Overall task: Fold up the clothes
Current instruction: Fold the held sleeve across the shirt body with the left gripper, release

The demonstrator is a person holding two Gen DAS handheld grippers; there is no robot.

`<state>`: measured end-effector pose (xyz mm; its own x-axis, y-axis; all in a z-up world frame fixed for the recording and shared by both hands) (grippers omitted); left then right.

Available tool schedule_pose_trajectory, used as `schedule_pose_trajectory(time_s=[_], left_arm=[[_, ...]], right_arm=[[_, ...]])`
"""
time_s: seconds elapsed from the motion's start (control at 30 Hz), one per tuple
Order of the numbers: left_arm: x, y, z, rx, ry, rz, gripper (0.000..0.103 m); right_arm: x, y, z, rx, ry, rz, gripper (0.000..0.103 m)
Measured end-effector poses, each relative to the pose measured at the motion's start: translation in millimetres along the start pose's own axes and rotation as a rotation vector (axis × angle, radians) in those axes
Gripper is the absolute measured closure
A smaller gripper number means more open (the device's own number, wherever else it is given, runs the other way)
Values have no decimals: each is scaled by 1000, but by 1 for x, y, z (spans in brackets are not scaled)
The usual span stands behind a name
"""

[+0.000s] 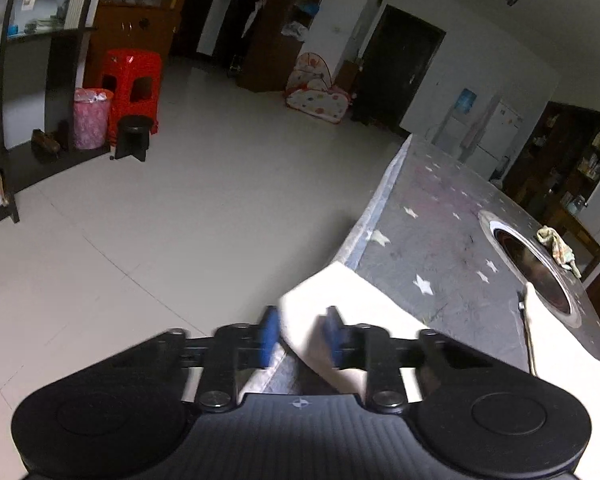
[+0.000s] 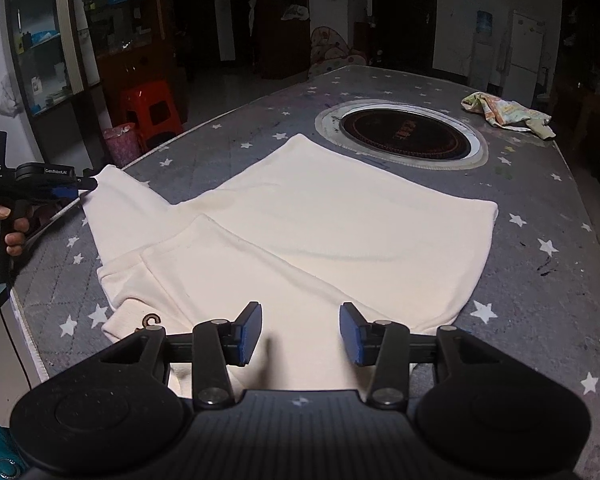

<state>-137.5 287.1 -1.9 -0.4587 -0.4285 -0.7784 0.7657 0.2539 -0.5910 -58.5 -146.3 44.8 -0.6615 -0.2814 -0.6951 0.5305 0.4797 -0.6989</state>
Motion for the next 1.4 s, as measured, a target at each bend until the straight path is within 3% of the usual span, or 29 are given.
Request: schedule_pose_trajectory(time_s=[0.2, 0.47, 0.7, 0.87, 1.2, 1.27, 1.3, 1.4], left_arm=[[-12, -25, 21, 83, 6, 70, 93], [-34, -73, 106, 396, 105, 149, 94], [-23, -92, 192, 653, 229, 135, 94], [6, -89, 235, 780, 322, 56, 94], [60, -64, 273, 878, 421, -129, 89], [67, -64, 273, 897, 438, -153, 83], [68, -64, 272, 902, 447, -160, 73], [64, -65, 259, 891, 461, -141, 70]], right_arm=[[1, -7, 3, 3, 17, 19, 59], [3, -18, 12, 10, 50, 57, 59], [6, -31, 27, 23, 90, 94, 59], [9, -37, 38, 38, 120, 111, 59], [11, -38, 49, 60, 150, 116, 59], [10, -38, 48, 60, 149, 118, 59], [9, -38, 47, 58, 148, 119, 59], [8, -36, 44, 51, 141, 117, 59]])
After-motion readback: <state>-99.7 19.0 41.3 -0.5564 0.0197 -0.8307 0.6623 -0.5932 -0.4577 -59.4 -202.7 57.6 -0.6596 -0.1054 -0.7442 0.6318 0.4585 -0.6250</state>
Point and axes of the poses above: each gripper's, at about its wrist camera, not at the fingertips, and y roughly the way its jaws point, z to its right, x to its underside, the point moved 2 cm from there along y, roughly the way its jaws point, and after that the axes turned 10 degrees about y, right-handed, at the moved point
